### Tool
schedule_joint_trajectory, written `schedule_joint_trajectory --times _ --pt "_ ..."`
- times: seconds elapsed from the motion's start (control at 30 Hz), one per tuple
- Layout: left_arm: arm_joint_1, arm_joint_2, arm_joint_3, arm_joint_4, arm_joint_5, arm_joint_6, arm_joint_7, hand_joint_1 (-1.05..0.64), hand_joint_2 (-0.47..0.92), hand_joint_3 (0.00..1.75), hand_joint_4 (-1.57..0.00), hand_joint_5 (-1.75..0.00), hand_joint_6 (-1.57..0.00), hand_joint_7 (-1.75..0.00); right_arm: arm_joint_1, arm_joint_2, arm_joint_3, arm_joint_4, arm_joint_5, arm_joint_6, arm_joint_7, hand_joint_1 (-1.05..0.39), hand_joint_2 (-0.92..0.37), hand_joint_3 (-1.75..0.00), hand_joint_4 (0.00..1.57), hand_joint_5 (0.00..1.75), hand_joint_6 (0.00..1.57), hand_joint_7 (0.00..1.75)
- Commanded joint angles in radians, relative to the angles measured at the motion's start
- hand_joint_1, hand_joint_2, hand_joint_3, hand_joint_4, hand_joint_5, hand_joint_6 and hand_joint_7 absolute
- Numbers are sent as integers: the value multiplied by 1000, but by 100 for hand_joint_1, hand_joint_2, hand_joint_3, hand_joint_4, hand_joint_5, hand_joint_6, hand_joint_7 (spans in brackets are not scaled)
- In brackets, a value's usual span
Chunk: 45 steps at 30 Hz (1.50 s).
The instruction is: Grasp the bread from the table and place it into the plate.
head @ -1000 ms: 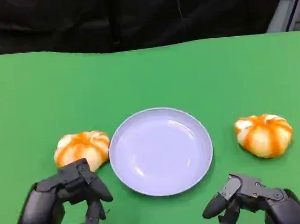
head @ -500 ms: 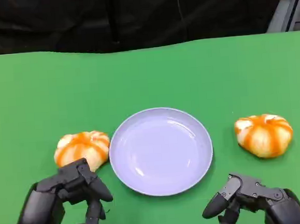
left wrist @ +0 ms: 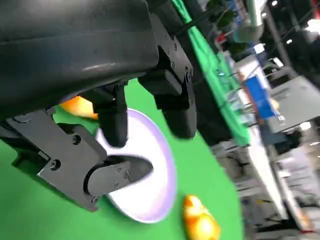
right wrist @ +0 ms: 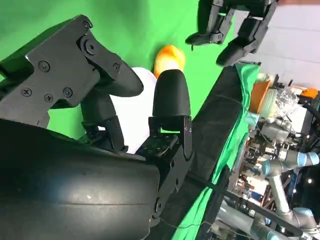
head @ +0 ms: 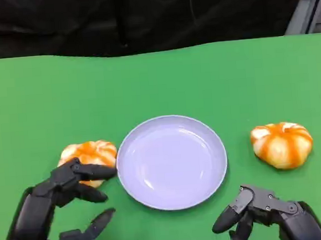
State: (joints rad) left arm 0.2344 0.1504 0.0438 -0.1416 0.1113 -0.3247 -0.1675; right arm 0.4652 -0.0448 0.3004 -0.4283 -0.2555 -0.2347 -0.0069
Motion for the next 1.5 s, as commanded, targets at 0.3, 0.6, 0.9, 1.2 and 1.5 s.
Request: schedule_joint_trajectory --times 0.3,0.6,0.9,1.2,1.5 --pt "-151 115 -82 -78 541 289 79 -54 90 0 -27 -77 -39 -9 -12 -3 -11 18 6 -7 -7 0 -37 -131 73 167 72 129" --pt "-372 174 -252 97 823 497 20 -51 88 0 -24 -63 -39 -3 -20 5 -3 34 -12 -10 -18 1 -36 -131 74 165 72 128" --pt "-576 166 -375 426 836 580 -4 -50 89 0 -34 -43 -39 0 -26 8 6 48 -15 -17 -23 0 -37 -130 74 165 72 127" --pt "-726 116 -485 793 809 594 35 -48 90 1 -57 -30 -44 -1 -28 5 8 62 -24 -42 -34 -3 -39 -125 75 164 73 126" --pt "-706 168 -476 845 716 378 305 -30 85 0 -78 -164 -116 -16 -21 6 9 56 -22 -37 -33 -3 -40 -124 74 162 73 124"
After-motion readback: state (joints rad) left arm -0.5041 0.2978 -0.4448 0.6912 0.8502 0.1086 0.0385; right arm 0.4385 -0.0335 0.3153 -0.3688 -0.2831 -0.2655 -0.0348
